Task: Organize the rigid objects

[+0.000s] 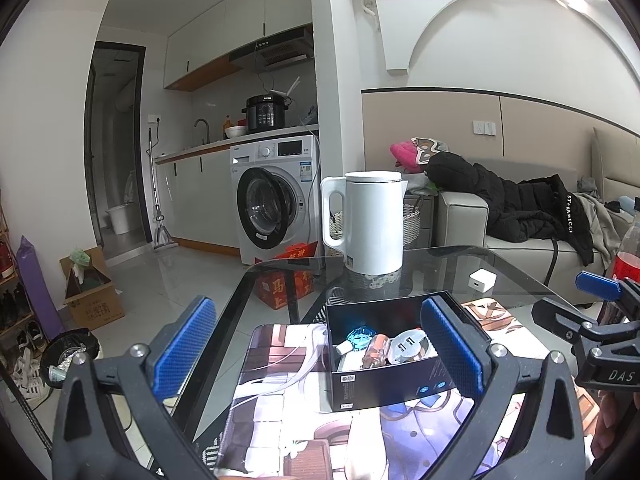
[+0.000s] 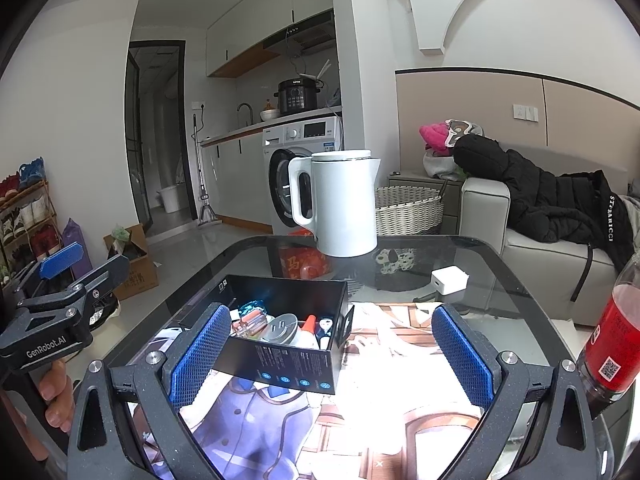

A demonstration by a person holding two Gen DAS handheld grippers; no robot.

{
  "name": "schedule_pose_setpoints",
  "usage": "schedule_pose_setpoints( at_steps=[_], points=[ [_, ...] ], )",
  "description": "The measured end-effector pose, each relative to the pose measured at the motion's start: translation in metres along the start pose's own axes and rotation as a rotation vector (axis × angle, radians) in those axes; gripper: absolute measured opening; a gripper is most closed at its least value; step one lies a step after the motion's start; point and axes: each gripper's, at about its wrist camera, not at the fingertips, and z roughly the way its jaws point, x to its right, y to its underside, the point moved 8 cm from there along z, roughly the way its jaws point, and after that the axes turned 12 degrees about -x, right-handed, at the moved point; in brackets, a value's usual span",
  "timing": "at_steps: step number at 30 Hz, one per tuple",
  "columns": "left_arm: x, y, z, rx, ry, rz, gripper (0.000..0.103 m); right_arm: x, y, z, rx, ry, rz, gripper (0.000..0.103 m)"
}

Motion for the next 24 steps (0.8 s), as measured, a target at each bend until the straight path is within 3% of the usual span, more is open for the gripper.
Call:
schedule_pose_setpoints(
  at_steps=[24],
  points=[
    [0.0052, -0.0022, -0.0051, 0.004, -0.006, 0.032, 0.103, 0.0008, 0.0012, 0.0016, -0.006, -0.004, -0.004, 0.102]
  ],
)
